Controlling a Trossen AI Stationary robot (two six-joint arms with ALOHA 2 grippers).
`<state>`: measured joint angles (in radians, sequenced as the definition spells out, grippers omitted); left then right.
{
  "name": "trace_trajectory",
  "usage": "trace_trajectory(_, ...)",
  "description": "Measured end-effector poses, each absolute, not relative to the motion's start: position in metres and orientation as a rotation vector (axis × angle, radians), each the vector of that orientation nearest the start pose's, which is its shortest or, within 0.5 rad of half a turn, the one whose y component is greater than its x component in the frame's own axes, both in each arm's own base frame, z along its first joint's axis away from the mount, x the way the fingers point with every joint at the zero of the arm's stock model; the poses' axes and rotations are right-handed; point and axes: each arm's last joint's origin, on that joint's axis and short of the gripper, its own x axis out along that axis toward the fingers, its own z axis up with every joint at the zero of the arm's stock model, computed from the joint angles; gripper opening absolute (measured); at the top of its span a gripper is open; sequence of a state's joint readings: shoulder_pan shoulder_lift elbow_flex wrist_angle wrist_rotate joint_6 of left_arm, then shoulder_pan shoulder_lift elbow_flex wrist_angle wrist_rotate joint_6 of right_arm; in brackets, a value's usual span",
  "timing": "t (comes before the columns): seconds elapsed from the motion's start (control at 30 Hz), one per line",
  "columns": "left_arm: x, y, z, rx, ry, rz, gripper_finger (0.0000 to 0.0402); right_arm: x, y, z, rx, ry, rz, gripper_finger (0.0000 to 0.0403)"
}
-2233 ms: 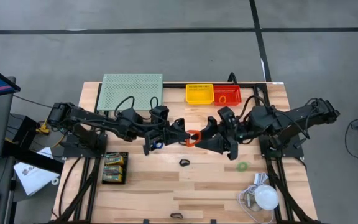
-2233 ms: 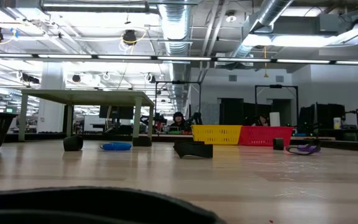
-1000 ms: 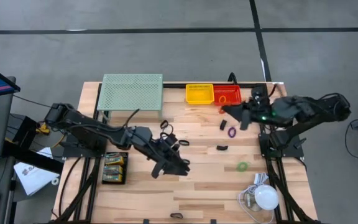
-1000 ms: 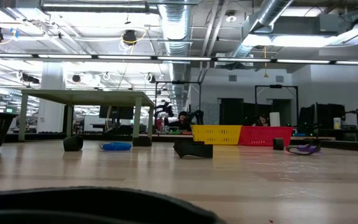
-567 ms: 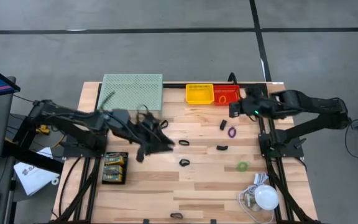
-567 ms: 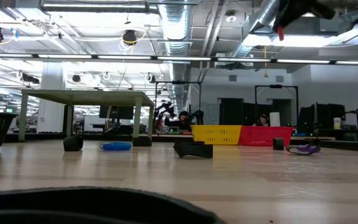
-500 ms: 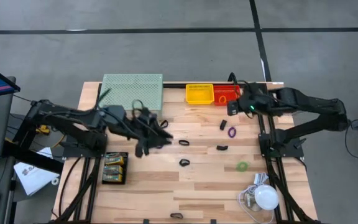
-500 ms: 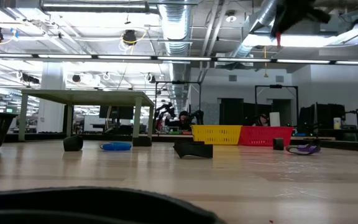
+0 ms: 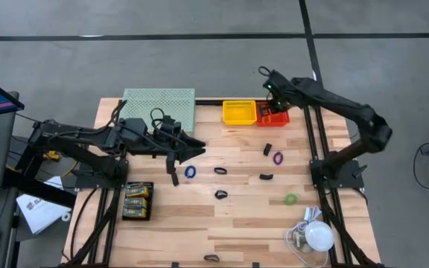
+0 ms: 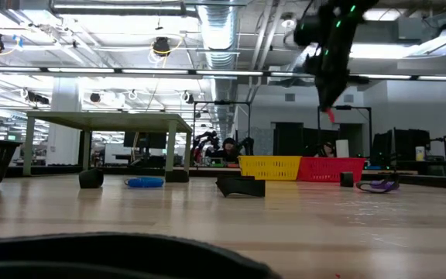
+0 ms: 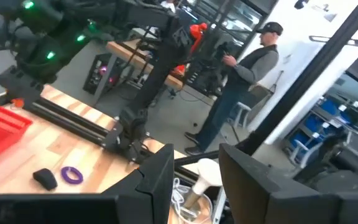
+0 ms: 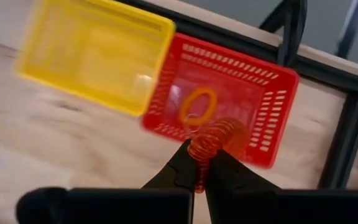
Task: Pick & Place Office Desk Supplies
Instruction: Put the red spring keychain into the red basket
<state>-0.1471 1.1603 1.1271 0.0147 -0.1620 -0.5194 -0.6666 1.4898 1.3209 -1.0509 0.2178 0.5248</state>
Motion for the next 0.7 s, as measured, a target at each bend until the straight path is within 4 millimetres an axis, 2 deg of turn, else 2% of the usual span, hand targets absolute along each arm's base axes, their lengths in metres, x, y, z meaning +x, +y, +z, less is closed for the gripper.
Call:
trace_trajectory(0.3,0.255,-0.033,0.397,-0.525,-0.010,0.060,0.0122,0.220,-0.233,0.242,0.782,1.133,-1.171,0.0007)
trace_trajectory(0.47,0.255,-0.034,0.397,-0.526,-0.011,0.060,0.0122,0.223,-0.244,0.219,0.806,1.191,-1.185,0.0007)
trace_trajectory(0.7,0.255,-0.034,0.398,-0.536,-0.022,0.057,0.0122,0.226,-0.247,0.211,0.766,1.212,-1.226,0.0007)
